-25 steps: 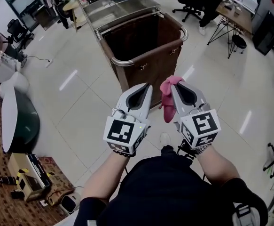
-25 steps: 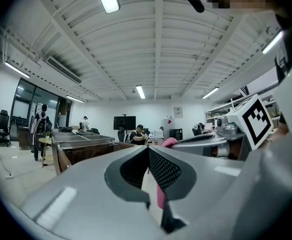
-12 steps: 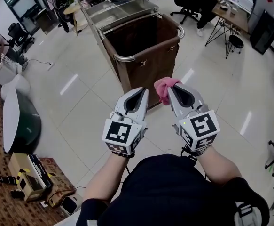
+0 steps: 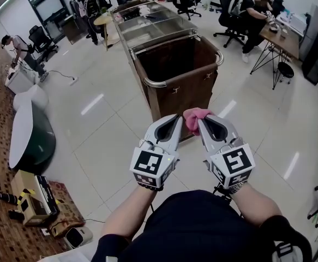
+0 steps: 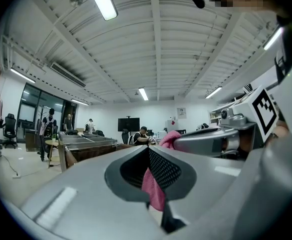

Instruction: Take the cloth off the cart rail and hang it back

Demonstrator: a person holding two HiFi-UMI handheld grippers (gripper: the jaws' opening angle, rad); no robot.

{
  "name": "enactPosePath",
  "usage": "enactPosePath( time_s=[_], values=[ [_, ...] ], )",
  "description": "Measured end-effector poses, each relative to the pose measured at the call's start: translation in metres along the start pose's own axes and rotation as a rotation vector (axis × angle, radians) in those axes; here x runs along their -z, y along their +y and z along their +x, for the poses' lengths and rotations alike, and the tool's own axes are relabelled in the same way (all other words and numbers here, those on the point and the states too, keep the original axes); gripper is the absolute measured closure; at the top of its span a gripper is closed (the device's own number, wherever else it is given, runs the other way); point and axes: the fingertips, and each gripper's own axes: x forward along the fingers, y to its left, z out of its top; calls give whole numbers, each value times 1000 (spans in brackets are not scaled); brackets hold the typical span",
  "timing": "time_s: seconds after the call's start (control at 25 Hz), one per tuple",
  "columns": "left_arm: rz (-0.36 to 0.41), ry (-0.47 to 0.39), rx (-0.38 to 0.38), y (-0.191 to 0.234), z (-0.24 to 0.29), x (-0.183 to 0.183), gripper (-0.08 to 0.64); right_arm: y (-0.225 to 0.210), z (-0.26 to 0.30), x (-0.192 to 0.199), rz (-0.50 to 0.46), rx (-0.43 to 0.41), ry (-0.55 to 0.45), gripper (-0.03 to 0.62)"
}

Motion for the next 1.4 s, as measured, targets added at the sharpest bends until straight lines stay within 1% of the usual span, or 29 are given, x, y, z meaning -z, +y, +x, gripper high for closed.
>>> enactPosePath(
  time_s=[0.24,0.44,0.6,0.76,0.92,1.04,1.2,1.32,1.4],
  values=[
    [-26,13,-45,-15,8,-4,557,-10,-15,2,6,-28,-9,574],
    [7,23,-51,-28,16,9,557,-18,-25,4,13,-62,-29,574],
    [3,29,-88,-35,19,7,557,-23,-34,3,11,-97,-47,574],
    [19,40,-118,-52,43,18,557,-48,-45,10,23,-142,-60,574],
    [-2,73,-162,-52,49,20,557,-56,-43,16,47,-181,-56,574],
    [22,69,-181,-57,63,28,557,-71,-46,25,50,-205,-51,574],
    [18,68,-200,-41,53,37,557,-58,-31,32,49,-227,-51,574],
    [21,60,-208,-16,35,40,557,-37,-10,32,44,-234,-54,574],
    [2,57,-216,7,18,43,557,-16,8,33,37,-237,-54,574]
  ],
)
